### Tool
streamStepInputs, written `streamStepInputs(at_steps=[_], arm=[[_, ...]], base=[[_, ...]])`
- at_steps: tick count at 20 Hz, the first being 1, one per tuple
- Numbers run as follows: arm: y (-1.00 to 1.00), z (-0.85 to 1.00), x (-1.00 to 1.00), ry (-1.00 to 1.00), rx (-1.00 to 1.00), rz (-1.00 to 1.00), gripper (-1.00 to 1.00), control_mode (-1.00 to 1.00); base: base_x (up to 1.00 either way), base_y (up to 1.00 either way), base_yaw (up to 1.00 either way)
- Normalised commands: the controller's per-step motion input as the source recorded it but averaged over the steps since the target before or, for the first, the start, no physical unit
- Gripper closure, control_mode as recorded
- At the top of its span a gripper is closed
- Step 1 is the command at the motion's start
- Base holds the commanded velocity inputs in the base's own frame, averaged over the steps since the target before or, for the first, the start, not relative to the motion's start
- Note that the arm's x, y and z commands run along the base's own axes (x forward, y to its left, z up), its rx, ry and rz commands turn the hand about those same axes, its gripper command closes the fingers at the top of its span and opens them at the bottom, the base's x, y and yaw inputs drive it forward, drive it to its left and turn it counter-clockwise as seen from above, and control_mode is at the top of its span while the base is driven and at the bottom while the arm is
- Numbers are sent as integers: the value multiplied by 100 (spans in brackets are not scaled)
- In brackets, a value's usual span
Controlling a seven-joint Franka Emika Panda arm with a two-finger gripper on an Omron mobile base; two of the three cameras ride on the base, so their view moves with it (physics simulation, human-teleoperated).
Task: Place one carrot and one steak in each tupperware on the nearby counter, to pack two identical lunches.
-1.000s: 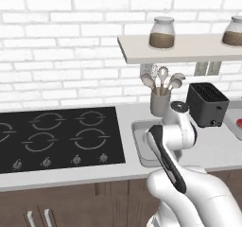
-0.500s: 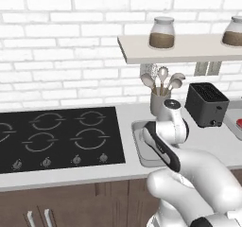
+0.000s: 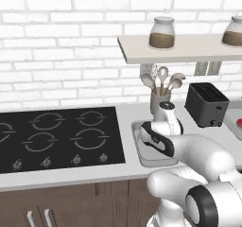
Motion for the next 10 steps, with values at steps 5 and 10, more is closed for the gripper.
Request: streamStepInputs(at_steps=[5, 10], arm=[[0, -41, 0, -3, 0, 0, -100, -100], [0, -31, 6, -9, 0, 0, -100, -100]], base=[[0, 0, 0], [0, 0, 0]])
